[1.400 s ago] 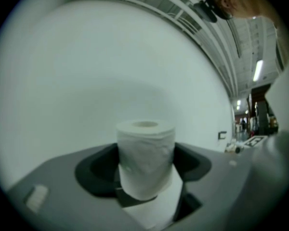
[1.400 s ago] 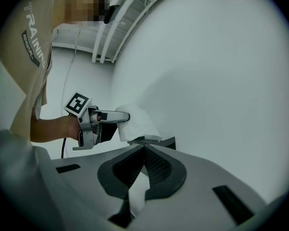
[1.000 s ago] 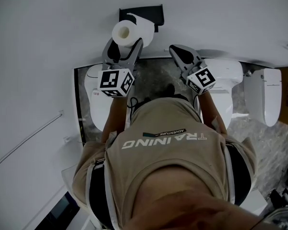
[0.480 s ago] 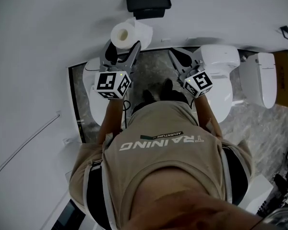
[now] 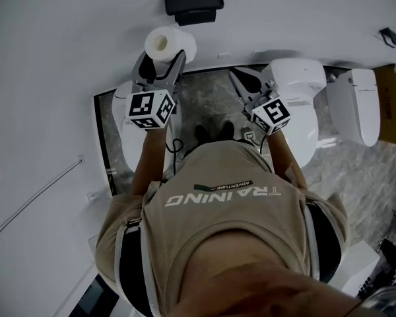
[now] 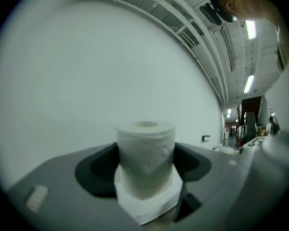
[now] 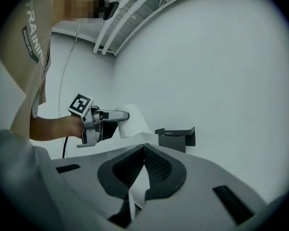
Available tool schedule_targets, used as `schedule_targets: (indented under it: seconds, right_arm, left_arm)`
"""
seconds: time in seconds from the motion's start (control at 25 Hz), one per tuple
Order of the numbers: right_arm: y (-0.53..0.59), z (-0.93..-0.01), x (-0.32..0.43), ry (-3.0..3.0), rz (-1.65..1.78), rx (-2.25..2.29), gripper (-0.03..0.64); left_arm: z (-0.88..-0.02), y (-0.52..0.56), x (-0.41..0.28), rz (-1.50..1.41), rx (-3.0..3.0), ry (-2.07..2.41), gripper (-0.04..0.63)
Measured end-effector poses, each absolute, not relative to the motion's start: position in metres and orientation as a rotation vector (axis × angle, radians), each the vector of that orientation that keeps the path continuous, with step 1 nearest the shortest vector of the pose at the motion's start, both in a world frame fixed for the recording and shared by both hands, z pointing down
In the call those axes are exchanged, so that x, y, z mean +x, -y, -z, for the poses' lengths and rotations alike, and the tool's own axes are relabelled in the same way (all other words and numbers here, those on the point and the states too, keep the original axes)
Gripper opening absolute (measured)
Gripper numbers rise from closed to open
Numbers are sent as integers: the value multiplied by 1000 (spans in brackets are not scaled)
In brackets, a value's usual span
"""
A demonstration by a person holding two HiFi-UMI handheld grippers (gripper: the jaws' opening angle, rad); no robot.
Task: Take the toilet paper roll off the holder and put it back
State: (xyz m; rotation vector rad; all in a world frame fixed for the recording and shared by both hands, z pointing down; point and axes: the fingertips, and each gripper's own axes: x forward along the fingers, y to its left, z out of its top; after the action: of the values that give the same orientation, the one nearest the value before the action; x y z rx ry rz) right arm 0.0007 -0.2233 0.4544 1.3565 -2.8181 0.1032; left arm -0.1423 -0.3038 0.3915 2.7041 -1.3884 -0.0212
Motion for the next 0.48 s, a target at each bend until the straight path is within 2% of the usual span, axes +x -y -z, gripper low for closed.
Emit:
schedule_targets:
  seconds: [0.48]
  right_arm:
    - [207, -467, 34, 2782, -137, 1448, 14]
  left_arm:
    - [-321, 404, -111, 72, 2818, 1430, 351]
